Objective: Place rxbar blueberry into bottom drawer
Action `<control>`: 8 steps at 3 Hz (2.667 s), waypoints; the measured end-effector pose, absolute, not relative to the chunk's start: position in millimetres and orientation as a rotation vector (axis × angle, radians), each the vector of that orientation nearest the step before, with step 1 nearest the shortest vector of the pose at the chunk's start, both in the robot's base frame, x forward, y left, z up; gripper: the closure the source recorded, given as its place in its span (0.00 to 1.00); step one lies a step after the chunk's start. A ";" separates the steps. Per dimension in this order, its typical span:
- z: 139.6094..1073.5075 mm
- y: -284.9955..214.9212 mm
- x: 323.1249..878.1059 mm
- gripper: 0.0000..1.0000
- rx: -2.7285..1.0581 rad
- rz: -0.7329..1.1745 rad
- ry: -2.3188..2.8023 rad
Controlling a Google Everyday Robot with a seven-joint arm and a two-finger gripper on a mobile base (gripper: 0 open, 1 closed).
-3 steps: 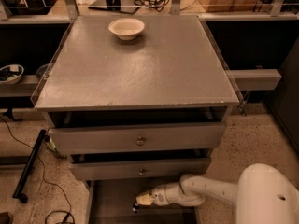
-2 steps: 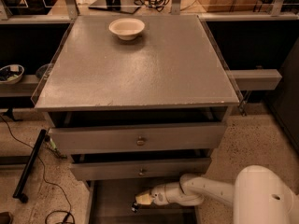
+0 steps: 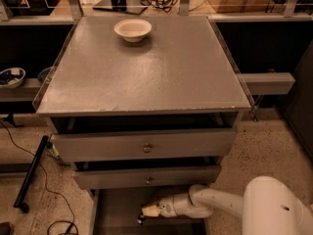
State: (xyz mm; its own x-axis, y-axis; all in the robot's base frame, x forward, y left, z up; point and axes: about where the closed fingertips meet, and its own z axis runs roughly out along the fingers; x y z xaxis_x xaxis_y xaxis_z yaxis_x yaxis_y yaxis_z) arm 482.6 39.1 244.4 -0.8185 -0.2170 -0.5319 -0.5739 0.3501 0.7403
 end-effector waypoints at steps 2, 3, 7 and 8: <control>228.7 36.5 482.7 1.00 -0.639 1.537 2.233; 230.7 37.5 482.3 1.00 -0.605 1.591 2.151; 214.9 58.8 483.5 1.00 -0.509 1.717 1.985; 214.4 59.7 483.4 1.00 -0.507 1.720 1.984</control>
Offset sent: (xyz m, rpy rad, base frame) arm 0.0026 -0.0091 -0.0216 0.0611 0.0326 -0.0244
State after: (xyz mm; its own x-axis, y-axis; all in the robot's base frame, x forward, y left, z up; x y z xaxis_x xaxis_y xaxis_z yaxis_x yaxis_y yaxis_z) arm 483.4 59.7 214.4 -0.8248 0.0236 -0.5650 -0.5559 0.1492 0.8178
